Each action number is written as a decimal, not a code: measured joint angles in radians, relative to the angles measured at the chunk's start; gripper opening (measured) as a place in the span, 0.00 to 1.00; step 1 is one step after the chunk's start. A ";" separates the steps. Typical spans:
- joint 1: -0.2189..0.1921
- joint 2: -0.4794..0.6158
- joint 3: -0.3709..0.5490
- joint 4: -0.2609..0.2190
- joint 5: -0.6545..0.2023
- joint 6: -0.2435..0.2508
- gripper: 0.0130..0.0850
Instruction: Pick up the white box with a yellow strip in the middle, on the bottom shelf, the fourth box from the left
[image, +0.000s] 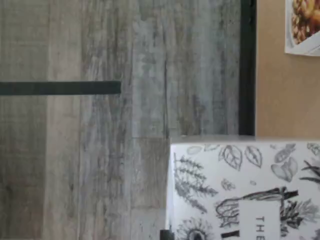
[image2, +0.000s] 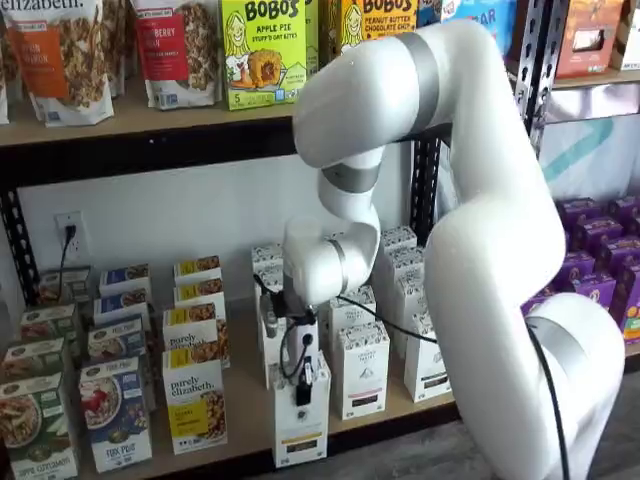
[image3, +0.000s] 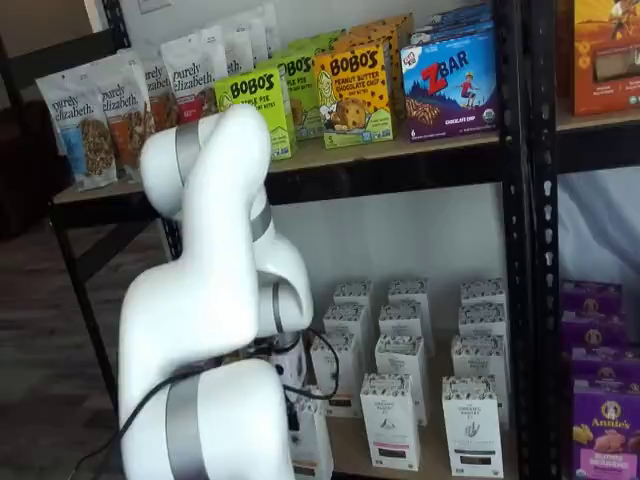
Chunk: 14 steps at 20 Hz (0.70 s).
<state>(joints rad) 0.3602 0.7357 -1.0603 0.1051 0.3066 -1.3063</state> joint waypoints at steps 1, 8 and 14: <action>0.000 -0.016 0.020 -0.008 -0.005 0.007 0.56; 0.000 -0.127 0.140 -0.017 -0.015 0.015 0.56; 0.011 -0.211 0.222 -0.003 -0.017 0.013 0.56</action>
<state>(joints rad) 0.3714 0.5246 -0.8383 0.1023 0.2891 -1.2928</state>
